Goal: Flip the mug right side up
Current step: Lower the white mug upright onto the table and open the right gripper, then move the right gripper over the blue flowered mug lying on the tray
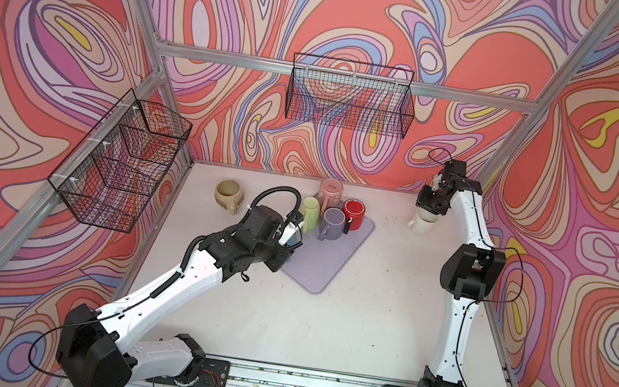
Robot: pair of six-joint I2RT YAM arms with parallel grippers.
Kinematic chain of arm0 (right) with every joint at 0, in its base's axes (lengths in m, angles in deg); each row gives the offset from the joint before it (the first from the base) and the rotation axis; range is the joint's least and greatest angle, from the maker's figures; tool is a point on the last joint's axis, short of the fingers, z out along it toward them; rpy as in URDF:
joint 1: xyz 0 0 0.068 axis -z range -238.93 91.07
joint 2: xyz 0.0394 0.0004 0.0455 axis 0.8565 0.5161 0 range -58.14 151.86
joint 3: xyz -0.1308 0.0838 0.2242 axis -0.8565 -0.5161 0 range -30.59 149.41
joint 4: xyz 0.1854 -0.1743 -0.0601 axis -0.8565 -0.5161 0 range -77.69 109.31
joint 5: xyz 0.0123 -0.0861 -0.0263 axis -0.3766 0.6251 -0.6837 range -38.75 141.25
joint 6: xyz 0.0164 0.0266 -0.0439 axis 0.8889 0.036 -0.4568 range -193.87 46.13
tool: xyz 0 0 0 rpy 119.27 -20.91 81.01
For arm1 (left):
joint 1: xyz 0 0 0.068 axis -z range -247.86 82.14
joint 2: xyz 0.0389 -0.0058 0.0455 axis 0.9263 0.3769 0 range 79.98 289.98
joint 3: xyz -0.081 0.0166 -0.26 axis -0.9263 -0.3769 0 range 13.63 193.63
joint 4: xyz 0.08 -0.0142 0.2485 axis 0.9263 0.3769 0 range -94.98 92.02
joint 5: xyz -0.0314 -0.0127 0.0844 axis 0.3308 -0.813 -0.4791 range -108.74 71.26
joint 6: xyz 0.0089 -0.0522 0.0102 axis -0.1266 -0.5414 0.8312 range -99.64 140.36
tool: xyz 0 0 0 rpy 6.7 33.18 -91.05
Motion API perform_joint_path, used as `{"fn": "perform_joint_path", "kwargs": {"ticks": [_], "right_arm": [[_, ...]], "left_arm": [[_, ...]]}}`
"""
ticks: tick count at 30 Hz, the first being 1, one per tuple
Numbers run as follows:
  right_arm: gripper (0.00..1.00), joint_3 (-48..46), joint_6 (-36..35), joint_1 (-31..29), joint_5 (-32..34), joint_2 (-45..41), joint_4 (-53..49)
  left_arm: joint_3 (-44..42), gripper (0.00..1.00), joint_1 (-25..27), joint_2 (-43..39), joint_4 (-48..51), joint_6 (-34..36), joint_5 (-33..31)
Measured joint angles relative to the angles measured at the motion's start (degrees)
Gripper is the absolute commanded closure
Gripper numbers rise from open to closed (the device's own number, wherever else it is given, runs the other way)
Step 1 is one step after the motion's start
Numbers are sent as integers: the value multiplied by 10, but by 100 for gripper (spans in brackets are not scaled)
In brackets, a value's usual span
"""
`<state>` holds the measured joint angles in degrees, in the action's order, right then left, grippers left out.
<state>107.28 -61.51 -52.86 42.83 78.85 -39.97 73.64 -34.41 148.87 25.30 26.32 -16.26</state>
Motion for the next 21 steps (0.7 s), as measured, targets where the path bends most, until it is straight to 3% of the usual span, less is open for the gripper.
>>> {"fn": "perform_joint_path", "kwargs": {"ticks": [14,21], "right_arm": [[69,-289,-24,-24,-28,-279,138],[66,-482,-25,-103,-23,-392,230]], "left_arm": [[0,41,0,21,-1,-50,-7],[-16,38,-2,21,-28,-120,-15]]}}
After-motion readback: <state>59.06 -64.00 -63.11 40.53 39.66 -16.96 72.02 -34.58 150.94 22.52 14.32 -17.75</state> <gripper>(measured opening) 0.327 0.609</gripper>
